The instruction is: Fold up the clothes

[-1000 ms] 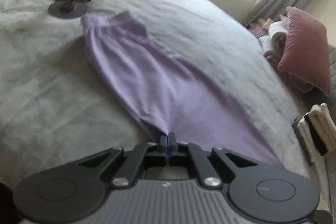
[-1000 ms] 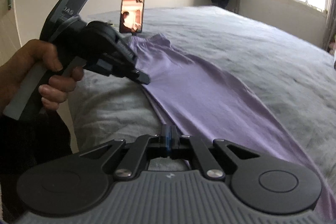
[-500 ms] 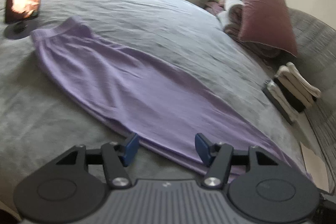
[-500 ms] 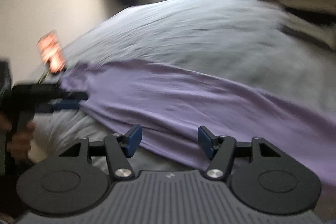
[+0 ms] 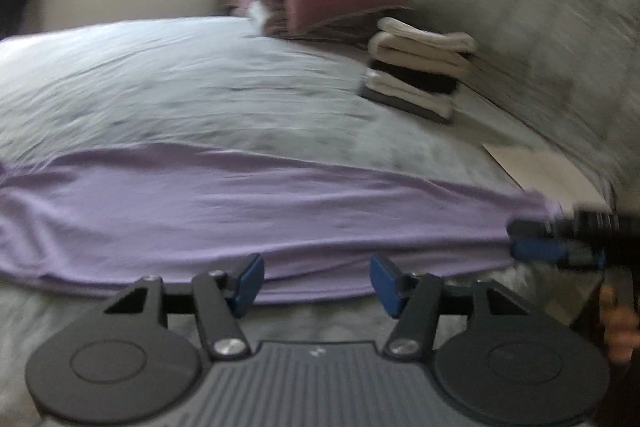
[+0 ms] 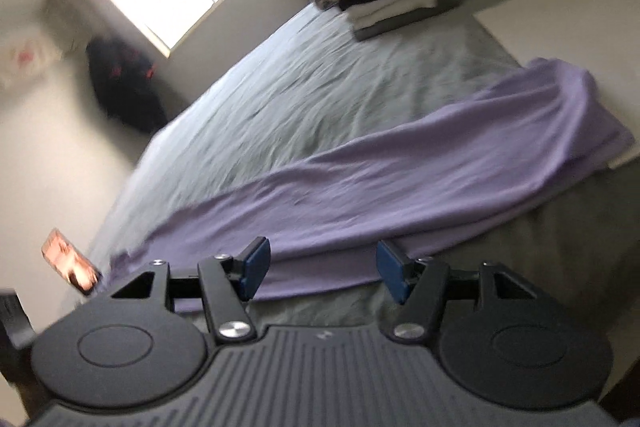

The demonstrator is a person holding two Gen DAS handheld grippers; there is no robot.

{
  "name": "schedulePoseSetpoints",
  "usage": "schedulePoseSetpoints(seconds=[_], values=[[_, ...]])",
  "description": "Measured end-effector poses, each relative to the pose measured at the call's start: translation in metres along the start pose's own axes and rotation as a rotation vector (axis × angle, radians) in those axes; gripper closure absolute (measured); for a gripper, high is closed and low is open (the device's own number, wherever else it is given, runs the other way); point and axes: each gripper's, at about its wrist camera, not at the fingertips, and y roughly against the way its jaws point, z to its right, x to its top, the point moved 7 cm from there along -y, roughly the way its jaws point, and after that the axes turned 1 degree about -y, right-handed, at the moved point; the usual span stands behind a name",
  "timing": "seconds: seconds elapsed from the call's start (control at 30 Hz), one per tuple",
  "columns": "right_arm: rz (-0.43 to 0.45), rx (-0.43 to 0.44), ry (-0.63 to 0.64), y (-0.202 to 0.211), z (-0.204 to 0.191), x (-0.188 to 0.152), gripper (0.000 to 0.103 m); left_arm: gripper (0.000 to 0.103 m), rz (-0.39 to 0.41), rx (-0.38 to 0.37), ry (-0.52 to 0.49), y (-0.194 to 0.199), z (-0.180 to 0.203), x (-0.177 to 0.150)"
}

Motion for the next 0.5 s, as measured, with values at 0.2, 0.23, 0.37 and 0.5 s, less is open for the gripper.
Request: schedulePoseSetpoints(seconds=[0.2, 0.23, 0.37, 0.5], values=[[0.004, 0.008, -0.084, -0.01, 0.006, 0.024, 0.04, 0.066, -0.02, -0.08, -0.105, -0.016, 0.025, 0.001], [0.001, 0.006, -0.095, -0.013, 0.007, 0.029, 0.04, 0.067, -0.024, -0.091, -0.108, -0.02, 0.027, 0.002], [0.001, -0.008, -0.121, -0.023, 0.011, 0.044, 0.04, 0.069, -0.049, -0.103, -0.106, -0.035, 0.031, 0.006], [0.001, -0.027, -0.151, -0.029, 0.021, 0.049, 0.04, 0.07, -0.063, -0.081, -0.127, -0.051, 0.034, 0.009]])
